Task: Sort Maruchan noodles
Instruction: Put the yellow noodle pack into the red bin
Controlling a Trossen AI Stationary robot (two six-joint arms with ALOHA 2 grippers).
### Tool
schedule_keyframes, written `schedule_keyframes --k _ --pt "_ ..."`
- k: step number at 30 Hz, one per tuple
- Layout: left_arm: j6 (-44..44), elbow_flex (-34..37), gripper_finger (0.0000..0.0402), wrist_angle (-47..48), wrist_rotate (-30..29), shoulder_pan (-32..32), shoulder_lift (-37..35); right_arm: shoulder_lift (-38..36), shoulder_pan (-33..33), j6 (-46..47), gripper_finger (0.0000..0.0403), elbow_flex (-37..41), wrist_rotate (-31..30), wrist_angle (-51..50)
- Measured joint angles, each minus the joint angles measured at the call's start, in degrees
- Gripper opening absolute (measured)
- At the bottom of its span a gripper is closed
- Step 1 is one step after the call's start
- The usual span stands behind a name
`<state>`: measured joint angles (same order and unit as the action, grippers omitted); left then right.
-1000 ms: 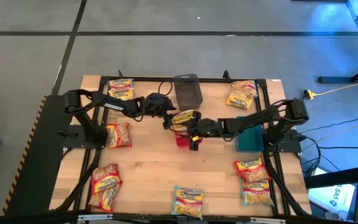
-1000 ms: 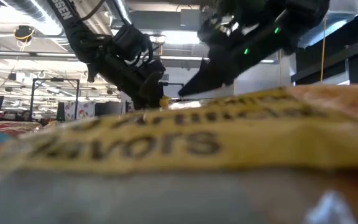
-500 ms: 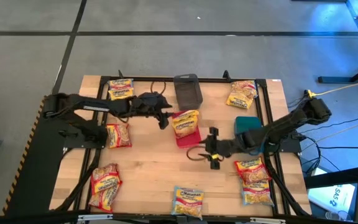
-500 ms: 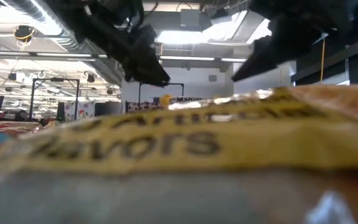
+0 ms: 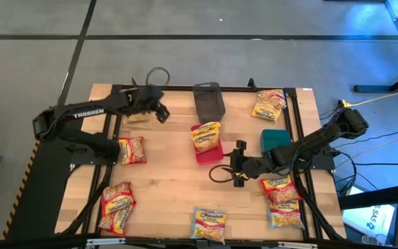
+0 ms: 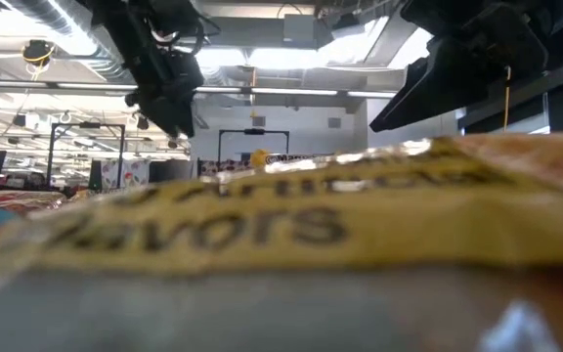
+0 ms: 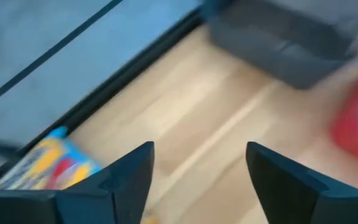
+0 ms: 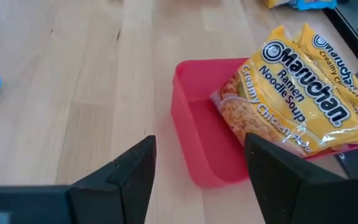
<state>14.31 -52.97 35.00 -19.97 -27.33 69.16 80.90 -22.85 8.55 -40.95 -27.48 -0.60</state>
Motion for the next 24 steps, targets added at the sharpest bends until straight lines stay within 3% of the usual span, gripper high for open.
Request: schedule_keyframes --k 6,13,19,24 --pt "0.3 -6.1 0.0275 8.6 2.7 -12.2 3.7 0.0 0.0 0.0 0.0218 0.0 -1.0 0.1" --pt "0.2 -6.8 0.0271 11.2 6.4 -22.6 10.8 0.0 0.0 0.1 0.0218 0.0 -1.0 0.1" --pt "0.1 -6.7 0.0271 11.9 12.5 -26.6 16.1 0.0 0.0 -0.2 0.0218 0.0 -1.0 0.0" --pt "0.1 -6.7 0.0270 11.3 10.7 -26.7 19.3 0.0 0.0 -0.2 0.0218 0.7 -2.0 0.7"
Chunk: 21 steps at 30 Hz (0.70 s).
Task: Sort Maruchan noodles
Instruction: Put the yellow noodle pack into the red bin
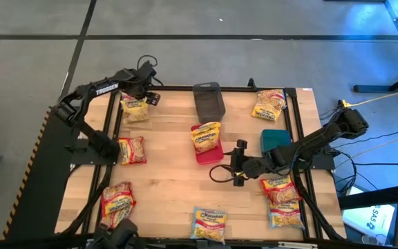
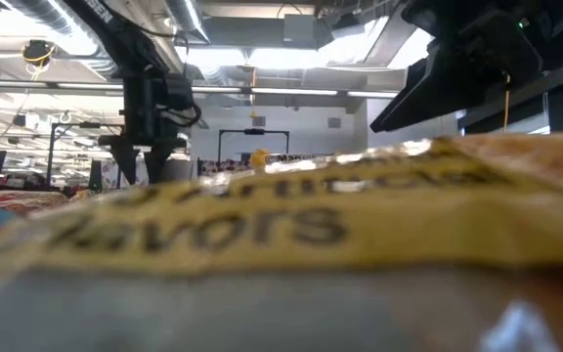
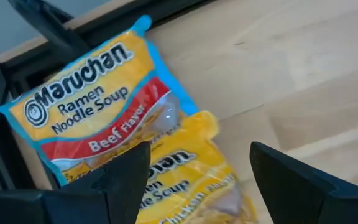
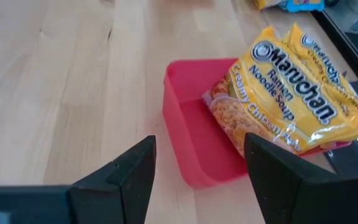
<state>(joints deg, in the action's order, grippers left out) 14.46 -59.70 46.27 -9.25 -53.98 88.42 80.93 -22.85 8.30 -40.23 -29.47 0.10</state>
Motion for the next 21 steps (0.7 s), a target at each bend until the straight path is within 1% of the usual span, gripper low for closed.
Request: schedule_keyframes --k 5,10,14,17,21 --pt "0.0 0.0 0.0270 -1.2 -3.5 0.1 3.0 0.0 0.0 0.6 0.0218 1.1 -0.1 0.2" --pt "-0.8 0.0 0.0270 -1.9 -4.1 0.6 5.4 0.0 0.0 0.7 0.0218 1.1 -0.6 0.3" --pt "-2.4 0.0 0.0266 -1.8 -7.2 0.5 7.5 0.0 0.0 0.6 0.0218 1.1 -1.0 0.3" --pt "-2.5 0.0 0.0244 -1.8 -7.3 0.5 7.7 0.0 0.0 0.6 0.0218 1.1 -1.0 0.3" --pt "-2.1 0.0 0.0194 -1.8 -6.5 1.1 7.7 0.0 0.0 0.4 0.0218 1.1 -1.8 0.3"
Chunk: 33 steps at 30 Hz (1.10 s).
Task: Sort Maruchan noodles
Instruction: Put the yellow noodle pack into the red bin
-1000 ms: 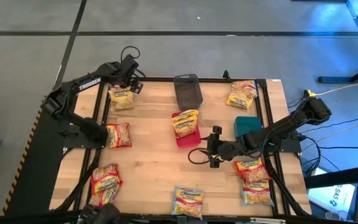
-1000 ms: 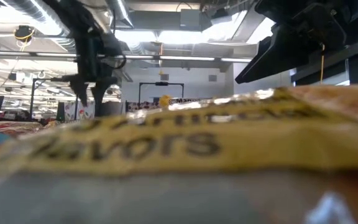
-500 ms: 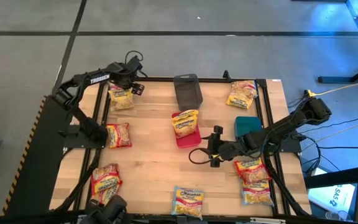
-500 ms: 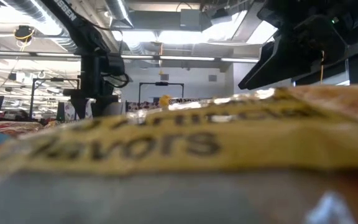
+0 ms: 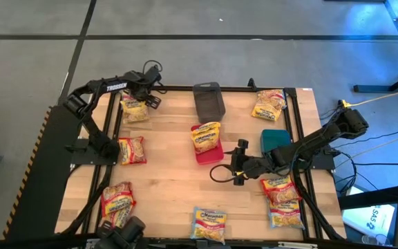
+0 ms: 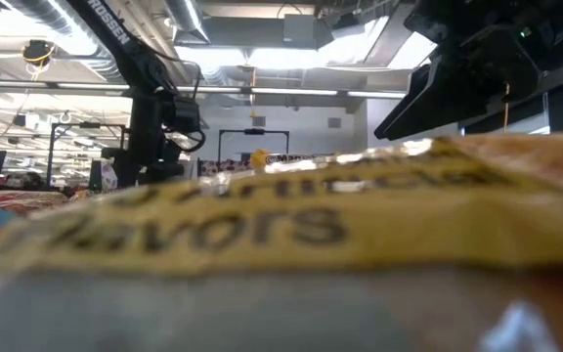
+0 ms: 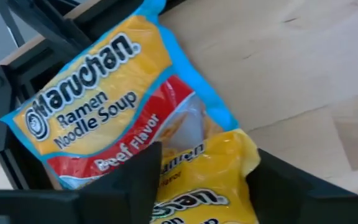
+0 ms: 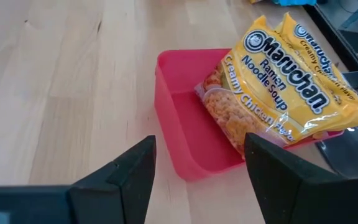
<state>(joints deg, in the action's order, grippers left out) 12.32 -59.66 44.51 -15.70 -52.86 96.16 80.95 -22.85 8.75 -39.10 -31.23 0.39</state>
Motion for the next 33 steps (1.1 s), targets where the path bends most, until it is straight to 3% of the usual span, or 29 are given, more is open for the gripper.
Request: schedule_keyframes --k 14,23,33 --pt "-0.5 0.0 0.0011 0.2 0.4 1.2 0.0 0.0 0.0 0.0 0.0218 0.0 -0.9 0.0" --pt "-0.5 0.0 0.0002 1.6 0.6 5.4 -1.0 0.0 0.0 -0.1 0.0218 0.0 -0.9 0.0" --pt "5.9 0.0 0.0001 2.6 -0.9 22.7 -9.2 0.0 0.0 0.0 0.0218 0.0 -0.9 0.0"
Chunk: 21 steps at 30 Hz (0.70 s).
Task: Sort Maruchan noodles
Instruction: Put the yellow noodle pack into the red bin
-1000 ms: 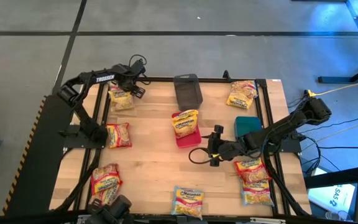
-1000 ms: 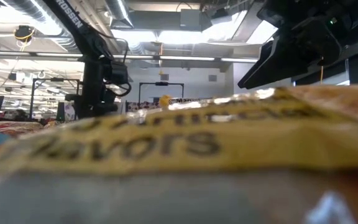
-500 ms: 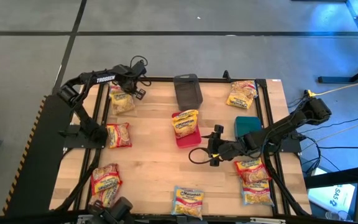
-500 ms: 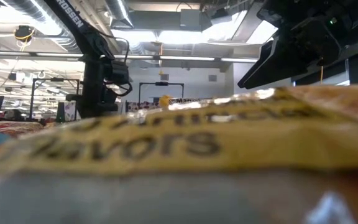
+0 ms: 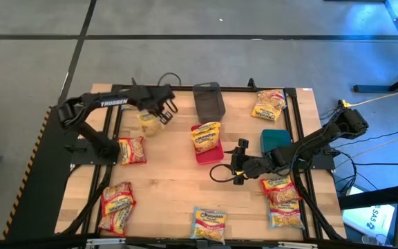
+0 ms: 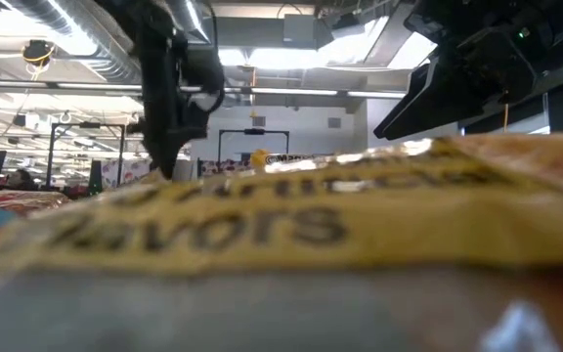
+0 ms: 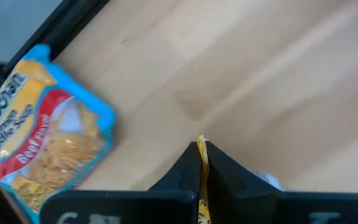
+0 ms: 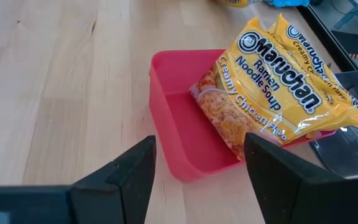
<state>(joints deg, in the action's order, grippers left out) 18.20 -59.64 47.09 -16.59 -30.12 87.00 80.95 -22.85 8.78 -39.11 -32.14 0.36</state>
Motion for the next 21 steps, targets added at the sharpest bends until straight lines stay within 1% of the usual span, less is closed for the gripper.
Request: schedule_keyframes --k 3,6,10,16,21 --pt "3.5 0.0 0.0001 0.7 -2.1 6.2 -1.9 0.0 0.0 0.2 0.0218 0.0 0.2 0.0" --pt "6.8 0.0 0.0001 0.6 -2.6 12.0 -3.5 0.0 0.0 1.2 0.0218 0.0 0.6 0.0" --pt "11.2 0.0 0.0000 0.4 -4.6 19.3 -4.4 0.0 0.0 2.4 0.0218 0.0 1.8 0.1" --pt "16.8 0.0 0.0000 -0.8 -6.3 28.3 -4.6 0.0 0.0 6.5 0.0218 0.0 4.3 0.4" --pt "20.2 0.0 0.0000 -3.6 -8.3 34.6 -4.6 0.0 0.0 8.3 0.0218 0.0 4.7 2.2"
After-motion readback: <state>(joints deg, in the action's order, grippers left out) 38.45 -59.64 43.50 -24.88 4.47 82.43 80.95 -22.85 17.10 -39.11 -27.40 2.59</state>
